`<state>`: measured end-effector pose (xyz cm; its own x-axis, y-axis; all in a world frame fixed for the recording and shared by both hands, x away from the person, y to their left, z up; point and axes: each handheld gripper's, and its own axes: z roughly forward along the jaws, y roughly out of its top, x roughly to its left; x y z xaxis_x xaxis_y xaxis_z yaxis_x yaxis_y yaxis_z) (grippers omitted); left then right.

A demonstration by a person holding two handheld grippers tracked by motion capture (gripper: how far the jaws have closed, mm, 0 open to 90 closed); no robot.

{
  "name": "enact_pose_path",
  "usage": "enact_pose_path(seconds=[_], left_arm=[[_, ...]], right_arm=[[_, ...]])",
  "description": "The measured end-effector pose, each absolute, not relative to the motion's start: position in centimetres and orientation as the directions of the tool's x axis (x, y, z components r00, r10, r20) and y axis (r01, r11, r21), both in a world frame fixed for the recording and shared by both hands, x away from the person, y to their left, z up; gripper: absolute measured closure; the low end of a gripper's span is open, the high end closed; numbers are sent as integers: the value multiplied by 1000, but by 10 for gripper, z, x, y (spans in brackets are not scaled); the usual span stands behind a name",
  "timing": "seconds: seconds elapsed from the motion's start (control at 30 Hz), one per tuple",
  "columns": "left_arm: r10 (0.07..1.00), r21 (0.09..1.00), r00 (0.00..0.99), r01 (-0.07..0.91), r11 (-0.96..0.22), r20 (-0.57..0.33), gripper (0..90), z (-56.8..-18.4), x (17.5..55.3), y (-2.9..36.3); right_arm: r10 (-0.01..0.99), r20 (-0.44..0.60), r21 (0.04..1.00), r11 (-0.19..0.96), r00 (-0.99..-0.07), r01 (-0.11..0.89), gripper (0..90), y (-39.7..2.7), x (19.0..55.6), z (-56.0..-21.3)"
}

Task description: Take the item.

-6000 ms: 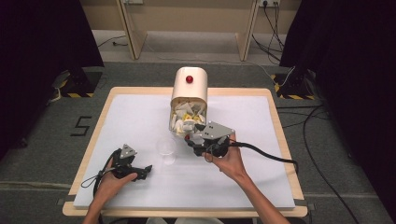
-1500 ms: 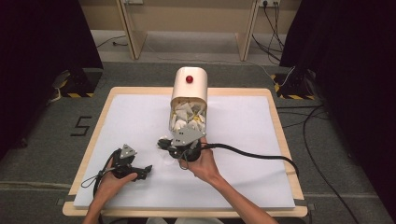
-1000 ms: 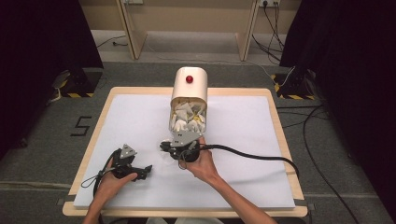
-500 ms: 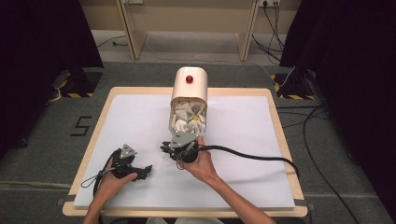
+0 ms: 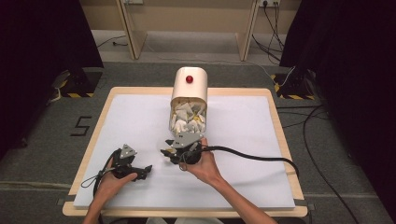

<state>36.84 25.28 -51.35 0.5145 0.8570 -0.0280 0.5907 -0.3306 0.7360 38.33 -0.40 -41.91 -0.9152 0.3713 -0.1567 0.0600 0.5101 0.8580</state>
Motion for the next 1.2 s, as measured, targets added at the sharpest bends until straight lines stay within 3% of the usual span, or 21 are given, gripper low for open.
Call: enact_pose_path(seconds=[0.47, 0.87, 1.2], left_arm=[[857, 738, 515, 590, -328, -30, 0, -514, 368, 253], [856, 737, 516, 590, -330, -30, 0, -514, 368, 253], [858, 738, 513, 591, -326, -33, 0, -514, 368, 253]], right_arm=[[432, -93, 870, 473, -897, 137, 524, -50, 370, -423], [442, -154, 854, 509, -884, 106, 502, -65, 353, -418], [524, -86, 868, 457, -848, 194, 503, -101, 361, -429]])
